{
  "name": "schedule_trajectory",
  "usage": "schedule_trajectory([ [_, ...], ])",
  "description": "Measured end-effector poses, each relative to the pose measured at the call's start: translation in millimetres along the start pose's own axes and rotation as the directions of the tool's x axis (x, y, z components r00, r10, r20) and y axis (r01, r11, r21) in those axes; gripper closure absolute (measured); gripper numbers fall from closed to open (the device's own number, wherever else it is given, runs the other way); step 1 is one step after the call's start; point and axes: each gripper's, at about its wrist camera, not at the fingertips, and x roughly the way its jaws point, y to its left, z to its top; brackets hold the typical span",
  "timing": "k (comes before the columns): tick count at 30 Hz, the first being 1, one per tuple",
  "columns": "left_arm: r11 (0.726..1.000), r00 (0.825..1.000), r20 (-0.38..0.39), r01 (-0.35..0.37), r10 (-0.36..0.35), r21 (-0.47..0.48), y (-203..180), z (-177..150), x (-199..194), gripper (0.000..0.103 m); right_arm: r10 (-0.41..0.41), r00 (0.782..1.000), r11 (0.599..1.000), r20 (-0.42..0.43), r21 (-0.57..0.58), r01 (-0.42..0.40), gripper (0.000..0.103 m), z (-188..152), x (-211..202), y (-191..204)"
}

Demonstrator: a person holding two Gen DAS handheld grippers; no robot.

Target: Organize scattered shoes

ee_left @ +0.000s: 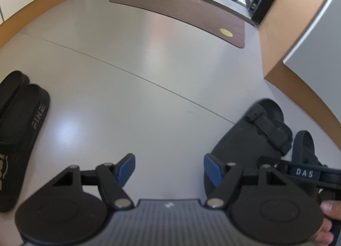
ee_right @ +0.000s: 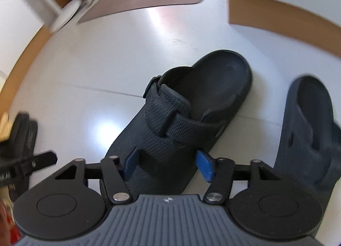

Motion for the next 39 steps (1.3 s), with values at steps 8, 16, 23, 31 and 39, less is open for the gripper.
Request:
schedule_trajectory([
  [8,1.0,1.0,0.006,0.018,-0.018,0.004,-5,1,-7,0.03,-0.06,0.996,0.993,-0.064,-0.107,0.053,0.069,3,-12,3],
  [16,1.0,1.0,-0.006,0.009,-0.009,0.003,1,-1,-2,0.03,-0.048,0.998,0.992,0.037,0.121,0.044,0.01,-2,-8,-2],
  [23,0.999,1.0,-0.019,-0.019,0.018,-0.026,17,0,2,0.03,-0.024,0.999,0.976,0.049,0.216,0.013,0.011,-5,18,-1],
  [31,1.0,1.0,-0.02,-0.006,0.006,0.0,4,1,0,0.03,-0.053,0.998,0.981,0.019,0.187,0.049,0.02,-16,9,-8],
  [39,1.0,1.0,0.016,-0.009,0.009,0.005,-5,7,-8,0.03,-0.083,0.997,0.984,-0.01,0.156,0.084,0.024,-28,1,-15],
])
